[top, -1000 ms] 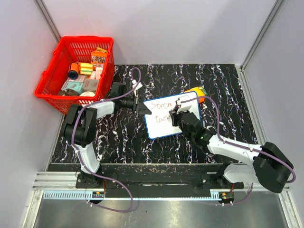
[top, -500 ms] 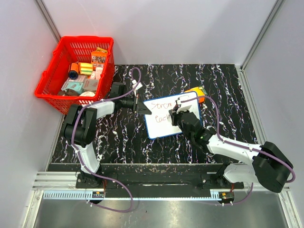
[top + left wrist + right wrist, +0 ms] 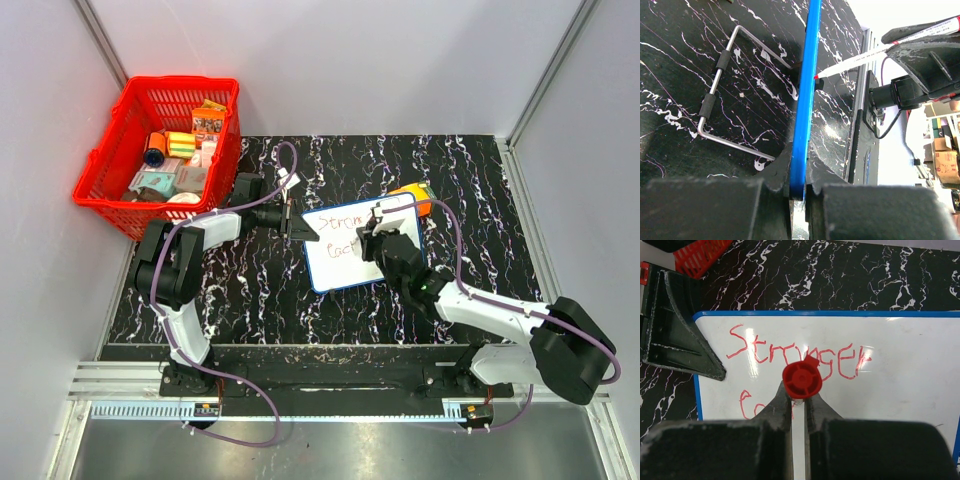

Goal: Write a sentence on the whiteboard

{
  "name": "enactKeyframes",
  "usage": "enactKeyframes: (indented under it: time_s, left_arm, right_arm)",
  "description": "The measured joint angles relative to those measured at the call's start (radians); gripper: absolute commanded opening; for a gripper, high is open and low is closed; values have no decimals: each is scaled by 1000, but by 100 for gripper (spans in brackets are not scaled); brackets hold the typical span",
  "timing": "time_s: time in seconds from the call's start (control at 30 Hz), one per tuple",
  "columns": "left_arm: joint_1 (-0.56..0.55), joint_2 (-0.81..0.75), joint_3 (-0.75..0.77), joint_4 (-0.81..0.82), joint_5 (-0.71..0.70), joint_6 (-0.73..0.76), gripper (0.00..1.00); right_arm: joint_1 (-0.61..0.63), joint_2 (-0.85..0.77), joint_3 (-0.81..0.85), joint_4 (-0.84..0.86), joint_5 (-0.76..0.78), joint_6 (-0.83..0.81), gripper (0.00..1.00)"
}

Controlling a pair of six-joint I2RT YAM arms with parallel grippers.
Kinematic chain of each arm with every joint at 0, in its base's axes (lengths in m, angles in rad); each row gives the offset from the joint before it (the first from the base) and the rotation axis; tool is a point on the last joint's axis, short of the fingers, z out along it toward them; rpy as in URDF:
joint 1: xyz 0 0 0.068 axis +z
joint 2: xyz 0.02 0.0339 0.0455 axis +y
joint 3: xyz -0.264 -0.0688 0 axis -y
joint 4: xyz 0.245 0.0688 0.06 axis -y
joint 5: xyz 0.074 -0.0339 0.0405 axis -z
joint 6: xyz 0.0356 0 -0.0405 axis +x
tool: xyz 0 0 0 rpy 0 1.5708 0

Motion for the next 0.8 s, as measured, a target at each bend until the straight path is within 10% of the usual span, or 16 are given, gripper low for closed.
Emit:
enactKeyframes:
  time_s: [0.8]
  left_arm:
    - [-1, 0, 5, -11, 0, 7, 0]
  right_arm:
    - [-15, -46, -35, -50, 13, 54, 0]
